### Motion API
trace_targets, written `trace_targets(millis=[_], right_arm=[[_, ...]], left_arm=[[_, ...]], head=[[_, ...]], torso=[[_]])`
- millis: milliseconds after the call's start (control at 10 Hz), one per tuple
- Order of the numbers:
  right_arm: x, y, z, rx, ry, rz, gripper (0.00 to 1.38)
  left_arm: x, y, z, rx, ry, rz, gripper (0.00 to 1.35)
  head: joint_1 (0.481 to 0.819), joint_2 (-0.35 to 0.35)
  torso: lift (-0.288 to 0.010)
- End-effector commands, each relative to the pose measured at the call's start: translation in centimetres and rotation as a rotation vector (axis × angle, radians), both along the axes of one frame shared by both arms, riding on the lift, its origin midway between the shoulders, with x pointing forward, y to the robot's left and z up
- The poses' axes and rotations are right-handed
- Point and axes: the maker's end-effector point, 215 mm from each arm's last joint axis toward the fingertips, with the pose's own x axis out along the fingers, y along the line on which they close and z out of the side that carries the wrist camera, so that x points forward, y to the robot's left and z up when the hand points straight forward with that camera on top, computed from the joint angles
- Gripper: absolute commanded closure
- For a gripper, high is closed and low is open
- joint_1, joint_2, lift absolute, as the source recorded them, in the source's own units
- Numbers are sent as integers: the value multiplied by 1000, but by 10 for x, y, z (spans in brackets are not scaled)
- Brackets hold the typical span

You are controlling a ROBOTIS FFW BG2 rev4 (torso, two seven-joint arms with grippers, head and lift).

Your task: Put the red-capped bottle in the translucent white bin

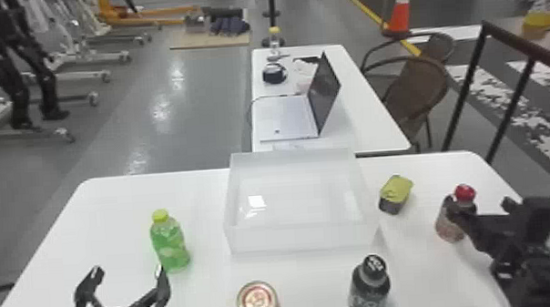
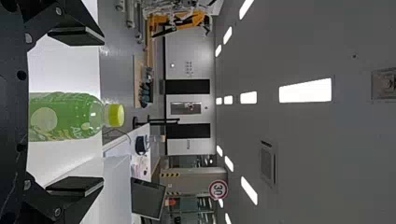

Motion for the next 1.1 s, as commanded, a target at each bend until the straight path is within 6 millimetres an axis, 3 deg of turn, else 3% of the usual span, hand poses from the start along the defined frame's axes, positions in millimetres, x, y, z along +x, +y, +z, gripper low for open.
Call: trace_targets(millis=[0, 500, 600, 700, 800, 1000], right_arm=[[3, 2, -5, 6, 13, 1, 130], [5, 14, -21, -35, 58, 32, 168], [7, 15, -19, -29, 54, 36, 670], [7, 15, -20, 16, 48, 20, 938], [7, 16, -18, 34, 37, 8, 1297], [8, 20, -23, 43, 52, 11, 1282]], left_arm=[[0, -1, 1, -4, -6, -1, 228], [1, 0, 2, -33, -27, -7, 228], [1, 0, 3, -35, -32, -7, 228], [1, -1, 2, -35, -30, -10, 228], [0, 2, 1, -38, -28, -6, 228], [-1, 4, 1, -40, -28, -2, 228]], head=[[549, 0], [549, 0], [549, 0], [549, 0], [549, 0], [549, 0]], torso=[[-100], [-100], [-100], [-100], [-100], [-100]])
